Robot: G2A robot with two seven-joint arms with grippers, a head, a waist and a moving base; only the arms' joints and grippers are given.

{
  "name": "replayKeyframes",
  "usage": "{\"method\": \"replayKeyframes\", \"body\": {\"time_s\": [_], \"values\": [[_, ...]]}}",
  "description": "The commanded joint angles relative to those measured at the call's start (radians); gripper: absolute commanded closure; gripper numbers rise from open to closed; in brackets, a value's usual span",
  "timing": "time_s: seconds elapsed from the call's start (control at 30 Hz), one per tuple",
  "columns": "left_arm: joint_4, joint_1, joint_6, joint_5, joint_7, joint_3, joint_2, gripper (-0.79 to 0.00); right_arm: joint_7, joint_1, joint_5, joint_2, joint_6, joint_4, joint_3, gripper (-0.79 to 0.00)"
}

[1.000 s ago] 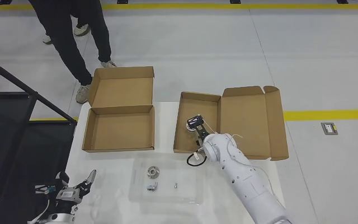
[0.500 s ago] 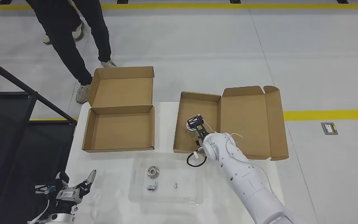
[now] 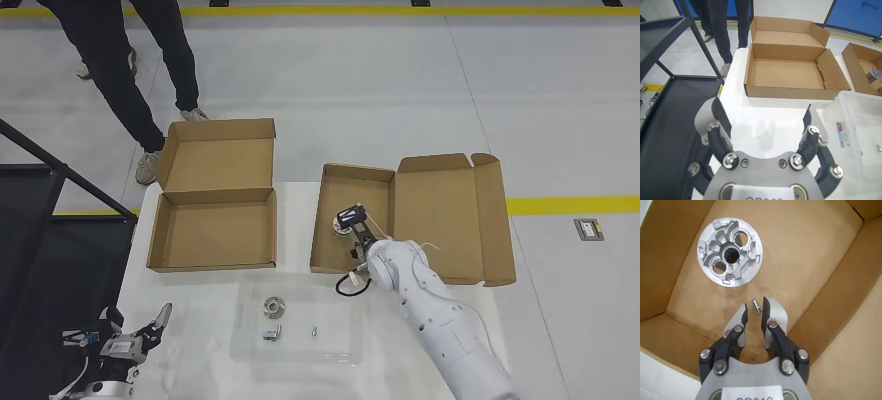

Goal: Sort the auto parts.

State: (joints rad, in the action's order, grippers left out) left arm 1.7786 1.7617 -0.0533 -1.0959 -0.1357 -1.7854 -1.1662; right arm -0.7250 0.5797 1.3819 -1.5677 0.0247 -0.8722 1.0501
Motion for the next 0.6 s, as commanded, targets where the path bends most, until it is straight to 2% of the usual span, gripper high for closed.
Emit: {"method": "replayKeyframes", "body": {"time_s": [0.0, 0.2, 0.4, 0.57], "values": [[0.0, 0.0, 0.0, 0.0, 0.0, 0.0, 0.0, -0.785, -0.01, 0.026, 0.01, 0.009, 0.012, -0.05, 0.015, -0.231], [0.0, 0.0, 0.0, 0.0, 0.0, 0.0, 0.0, -0.785, -0.028, 0.12, 0.029, 0.032, 0.062, -0.23, 0.055, -0.234], [0.0, 0.0, 0.0, 0.0, 0.0, 0.0, 0.0, -0.785, -0.046, 0.248, 0.051, 0.055, 0.174, -0.474, 0.073, -0.228], [0.0, 0.0, 0.0, 0.0, 0.0, 0.0, 0.0, -0.785, -0.064, 0.339, 0.088, 0.068, 0.292, -0.637, 0.043, -0.265]]}}
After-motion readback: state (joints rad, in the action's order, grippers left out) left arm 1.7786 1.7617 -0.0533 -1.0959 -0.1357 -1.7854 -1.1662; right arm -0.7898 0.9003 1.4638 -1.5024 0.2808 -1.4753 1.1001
